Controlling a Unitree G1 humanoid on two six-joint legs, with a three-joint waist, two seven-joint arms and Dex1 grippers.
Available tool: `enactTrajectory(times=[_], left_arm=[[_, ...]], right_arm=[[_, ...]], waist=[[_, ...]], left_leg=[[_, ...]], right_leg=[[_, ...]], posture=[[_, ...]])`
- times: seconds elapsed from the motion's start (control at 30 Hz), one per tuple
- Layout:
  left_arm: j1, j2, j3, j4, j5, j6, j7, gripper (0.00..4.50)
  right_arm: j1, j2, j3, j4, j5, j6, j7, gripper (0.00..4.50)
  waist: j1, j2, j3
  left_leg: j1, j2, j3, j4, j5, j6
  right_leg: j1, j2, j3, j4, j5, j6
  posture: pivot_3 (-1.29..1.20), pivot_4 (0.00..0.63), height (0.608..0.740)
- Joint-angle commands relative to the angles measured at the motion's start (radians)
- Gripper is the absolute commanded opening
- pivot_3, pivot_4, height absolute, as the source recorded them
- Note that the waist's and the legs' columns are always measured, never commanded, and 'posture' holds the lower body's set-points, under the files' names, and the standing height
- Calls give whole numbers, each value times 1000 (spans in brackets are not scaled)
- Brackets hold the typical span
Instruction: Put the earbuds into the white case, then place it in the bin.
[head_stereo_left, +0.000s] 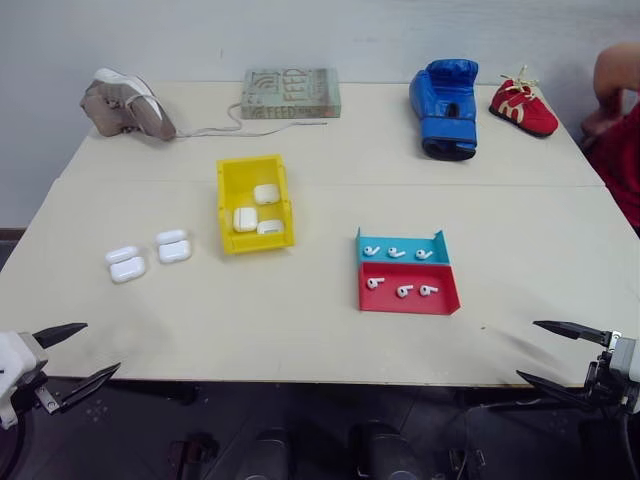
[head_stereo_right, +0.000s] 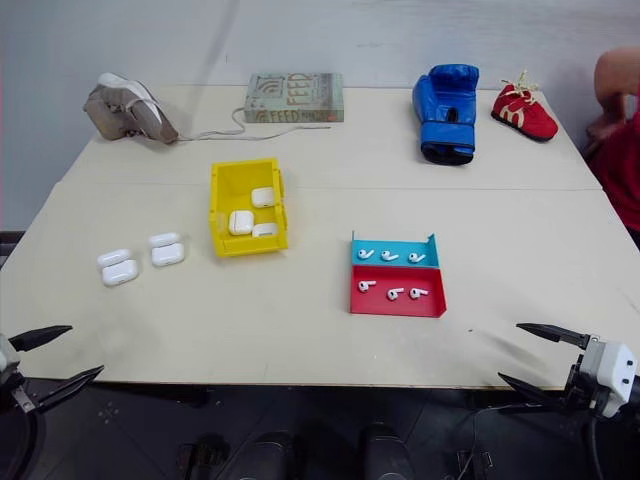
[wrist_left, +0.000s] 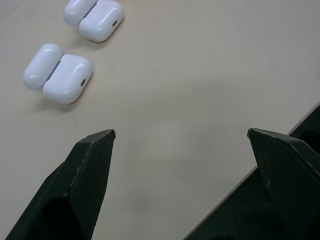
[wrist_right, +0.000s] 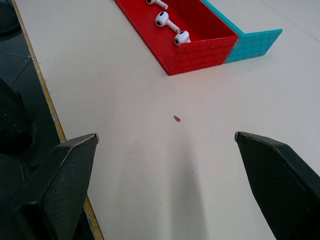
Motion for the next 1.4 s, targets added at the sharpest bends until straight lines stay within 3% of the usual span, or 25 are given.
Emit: enactTrajectory(times=[0.03, 0.27, 0.43, 0.63, 0.83, 0.93, 1.0, 1.1, 1.23, 1.4], left_arm=[[0, -8, 21, -33, -16, 8, 8, 4452], [35, -70, 88, -73, -98, 135, 65, 4452], [77, -164, 187, -152, -175, 392, 278, 4452], [131, -271, 345, -215, -281, 645, 516, 4452], [95, -213, 375, -353, -380, 848, 633, 4452], [7, -141, 352, -418, -438, 1023, 754, 4452], [-108, -94, 336, -450, -535, 1165, 857, 4452], [-335, -40, 284, -443, -559, 1460, 1051, 4452], [-709, -100, 213, -438, -449, 1693, 1254, 4452], [-913, -211, 70, -413, -317, 1718, 1426, 4452]], right_arm=[[-5, -5, -5, -12, 23, -4, 23, 4500], [-21, 53, 21, -177, 98, 104, -23, 4500], [-15, 147, 64, -415, 204, 226, -83, 4500], [-55, 265, 115, -537, 237, 194, -82, 4500], [-93, 306, 130, -485, 194, 136, -65, 4500], [-109, 304, 138, -450, 178, 124, -51, 4500], [-120, 302, 139, -415, 172, 115, -38, 4500], [-134, 300, 141, -374, 168, 99, -23, 4500], [-145, 304, 137, -323, 168, 73, -2, 4500], [-141, 313, 134, -289, 170, 41, 10, 4500]], waist=[[0, 0, 0], [-5, 0, 0], [0, 0, 0], [3, -2, -1], [18, -3, -2], [26, -2, -1], [27, -2, -2], [25, -2, -2], [23, -2, -2], [20, -2, -2]], left_leg=[[0, 0, 0, 0, 0, 0], [0, 1, 0, 0, 0, 0], [0, 1, 0, 0, 0, -1], [0, 1, -1, 0, -1, -1], [0, 1, -2, 1, -1, -1], [0, 1, -3, 1, 0, -1], [0, 1, -3, 1, 0, -2], [0, 1, -3, 1, 0, -2], [0, 0, -3, 2, 0, -2], [-1, -1, -2, 4, 1, -4]], right_leg=[[0, 0, 0, 0, 0, 0], [-1, 0, 0, 1, 0, 0], [-1, 0, 0, 1, 0, 1], [0, 1, -1, 1, 1, 1], [0, 0, 0, 1, 0, 1], [0, 0, 0, 1, 0, 0], [0, 0, 0, 1, 0, 0], [0, 1, -1, 2, 0, 1], [-2, 1, -1, 9, 1, 1], [-5, 3, 0, 16, 1, 2]], posture=[[0, 150, 740], [0, 150, 740], [0, 150, 740], [0, 150, 740], [0, 150, 740], [0, 150, 740], [0, 150, 740], [0, 150, 740], [0, 150, 740], [0, 150, 740]])
